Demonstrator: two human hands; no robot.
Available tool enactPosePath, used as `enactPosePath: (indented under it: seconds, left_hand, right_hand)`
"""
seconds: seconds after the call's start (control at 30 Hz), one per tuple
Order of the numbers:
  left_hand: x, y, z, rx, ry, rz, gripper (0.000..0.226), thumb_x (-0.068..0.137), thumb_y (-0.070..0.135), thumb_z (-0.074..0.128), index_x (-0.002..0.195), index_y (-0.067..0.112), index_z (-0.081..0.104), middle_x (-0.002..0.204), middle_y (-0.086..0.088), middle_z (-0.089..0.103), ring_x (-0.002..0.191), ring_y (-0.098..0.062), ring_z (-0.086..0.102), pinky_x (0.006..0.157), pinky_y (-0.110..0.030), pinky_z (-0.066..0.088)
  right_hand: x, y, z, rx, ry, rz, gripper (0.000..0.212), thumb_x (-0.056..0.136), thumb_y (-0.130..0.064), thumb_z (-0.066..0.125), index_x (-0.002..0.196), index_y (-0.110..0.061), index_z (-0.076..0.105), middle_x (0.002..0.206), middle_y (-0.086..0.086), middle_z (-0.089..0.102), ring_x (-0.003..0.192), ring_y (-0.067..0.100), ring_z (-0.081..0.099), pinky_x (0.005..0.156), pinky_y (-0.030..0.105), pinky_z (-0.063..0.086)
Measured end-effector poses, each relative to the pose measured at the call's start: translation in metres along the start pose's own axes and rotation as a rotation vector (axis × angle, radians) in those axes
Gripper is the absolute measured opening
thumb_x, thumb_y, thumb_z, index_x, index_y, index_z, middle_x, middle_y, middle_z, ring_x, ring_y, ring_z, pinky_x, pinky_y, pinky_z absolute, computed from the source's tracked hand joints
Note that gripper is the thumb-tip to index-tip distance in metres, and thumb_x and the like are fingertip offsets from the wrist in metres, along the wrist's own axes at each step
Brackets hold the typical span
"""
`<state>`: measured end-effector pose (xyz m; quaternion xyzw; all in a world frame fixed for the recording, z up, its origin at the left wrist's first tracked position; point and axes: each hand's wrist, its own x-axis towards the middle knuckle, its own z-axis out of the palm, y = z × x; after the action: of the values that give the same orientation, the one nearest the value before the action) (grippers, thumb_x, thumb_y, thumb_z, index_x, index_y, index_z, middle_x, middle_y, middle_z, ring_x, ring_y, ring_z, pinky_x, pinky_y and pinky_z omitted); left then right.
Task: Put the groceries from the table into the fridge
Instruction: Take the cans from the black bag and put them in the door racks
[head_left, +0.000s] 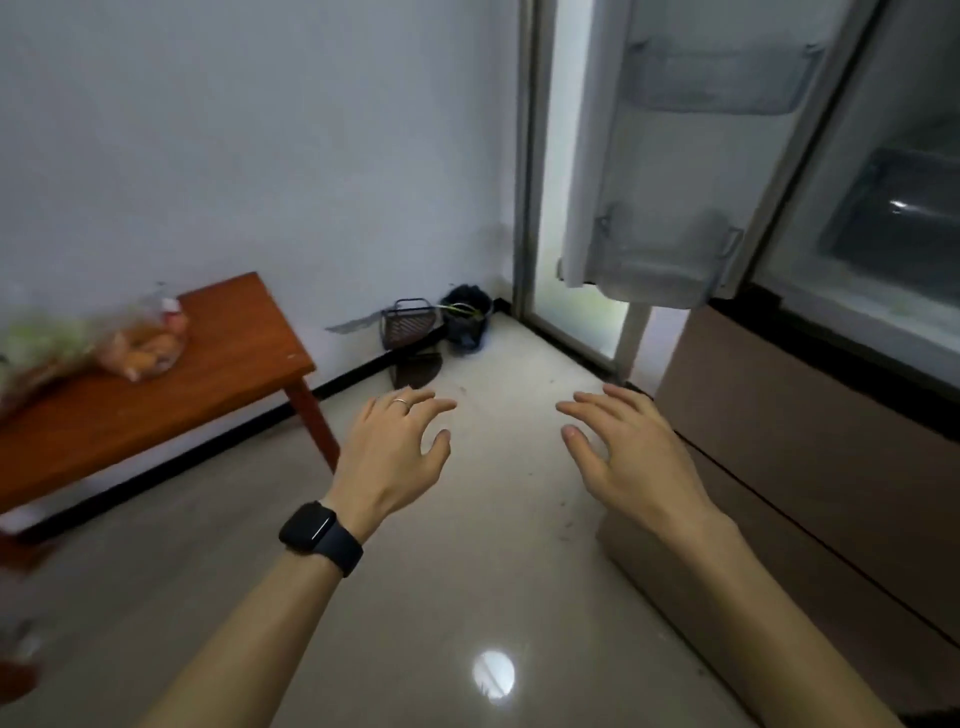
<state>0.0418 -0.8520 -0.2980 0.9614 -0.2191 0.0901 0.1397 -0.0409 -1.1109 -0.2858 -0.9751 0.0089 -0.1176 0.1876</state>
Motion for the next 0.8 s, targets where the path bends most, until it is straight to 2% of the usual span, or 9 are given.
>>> enactPosePath:
  seconds: [0.23, 0.37, 0.53, 0.67, 0.8]
  left_hand:
    - [-0.125, -0.166, -0.072, 0.032, 0.059, -0.295, 0.042, 0.095, 0.045, 0.054, 0.137, 0.037, 0.053, 0.144, 0.007, 0.051, 0.135, -0.014, 0.043, 0.114, -0.041, 0.031]
    - [-0.201, -0.252, -0.114, 0.033, 0.071, -0.425, 0.043, 0.096, 0.044, 0.054, 0.138, 0.037, 0.051, 0.147, 0.006, 0.048, 0.137, -0.015, 0.041, 0.116, -0.045, 0.032]
    - [-0.287, -0.352, -0.157, 0.031, 0.107, -0.576, 0.043, 0.098, 0.041, 0.052, 0.141, 0.036, 0.049, 0.149, 0.003, 0.046, 0.139, -0.018, 0.038, 0.118, -0.045, 0.028]
    - [-0.338, -0.416, -0.178, 0.033, 0.13, -0.649, 0.044, 0.098, 0.042, 0.052, 0.141, 0.035, 0.049, 0.149, 0.004, 0.046, 0.138, -0.017, 0.038, 0.116, -0.042, 0.031]
    - [-0.369, -0.482, -0.191, 0.028, 0.154, -0.716, 0.042, 0.096, 0.041, 0.054, 0.138, 0.034, 0.052, 0.145, 0.003, 0.05, 0.135, -0.017, 0.043, 0.112, -0.044, 0.037]
  right_hand:
    - [0.012, -0.189, 0.075, 0.061, -0.082, -0.248, 0.04, 0.102, -0.047, 0.042, 0.138, -0.036, 0.057, 0.143, -0.015, 0.055, 0.143, 0.015, 0.031, 0.114, 0.039, 0.036]
    - [0.002, -0.307, 0.12, 0.051, -0.134, -0.343, 0.041, 0.103, -0.048, 0.042, 0.14, -0.037, 0.054, 0.145, -0.016, 0.053, 0.143, 0.014, 0.03, 0.115, 0.033, 0.031]
    - [-0.009, -0.437, 0.169, 0.076, -0.205, -0.481, 0.041, 0.102, -0.047, 0.042, 0.14, -0.036, 0.054, 0.145, -0.014, 0.053, 0.143, 0.014, 0.03, 0.115, 0.034, 0.031]
    - [-0.013, -0.516, 0.2, 0.116, -0.259, -0.556, 0.042, 0.101, -0.048, 0.043, 0.14, -0.036, 0.053, 0.145, -0.013, 0.053, 0.145, 0.015, 0.03, 0.117, 0.04, 0.031]
    - [-0.008, -0.579, 0.237, 0.147, -0.295, -0.598, 0.042, 0.102, -0.048, 0.043, 0.14, -0.036, 0.053, 0.144, -0.015, 0.053, 0.144, 0.013, 0.03, 0.117, 0.037, 0.028]
